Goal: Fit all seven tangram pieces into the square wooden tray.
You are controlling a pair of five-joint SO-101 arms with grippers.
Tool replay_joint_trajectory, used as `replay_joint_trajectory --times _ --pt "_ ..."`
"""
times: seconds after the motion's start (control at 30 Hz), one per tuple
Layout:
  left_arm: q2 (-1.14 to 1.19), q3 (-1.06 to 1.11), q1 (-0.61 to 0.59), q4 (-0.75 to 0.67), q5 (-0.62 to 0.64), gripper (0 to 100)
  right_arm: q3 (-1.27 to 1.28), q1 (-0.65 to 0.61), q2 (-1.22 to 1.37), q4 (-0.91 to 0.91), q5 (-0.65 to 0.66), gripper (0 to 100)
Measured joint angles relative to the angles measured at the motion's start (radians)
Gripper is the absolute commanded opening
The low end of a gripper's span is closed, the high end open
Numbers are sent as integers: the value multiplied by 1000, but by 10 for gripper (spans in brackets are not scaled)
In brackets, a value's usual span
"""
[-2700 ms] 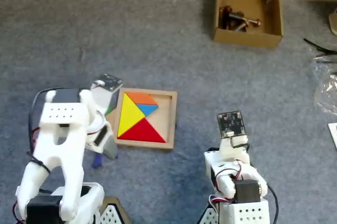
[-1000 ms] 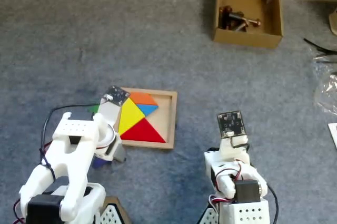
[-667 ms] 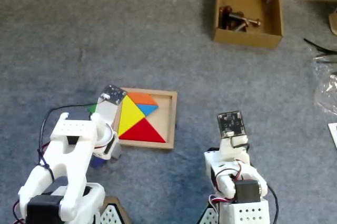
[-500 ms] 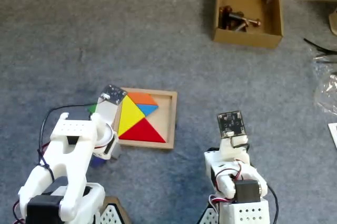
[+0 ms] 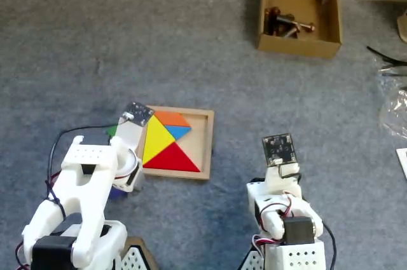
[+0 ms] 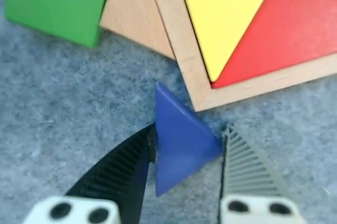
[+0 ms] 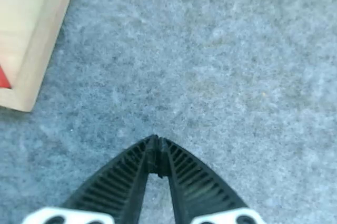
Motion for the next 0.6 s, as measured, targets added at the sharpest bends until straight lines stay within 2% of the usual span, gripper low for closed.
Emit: replay_joint_trajectory --times 0.6 --pt "-2 0 0 0 2 5 0 0 0 0 0 5"
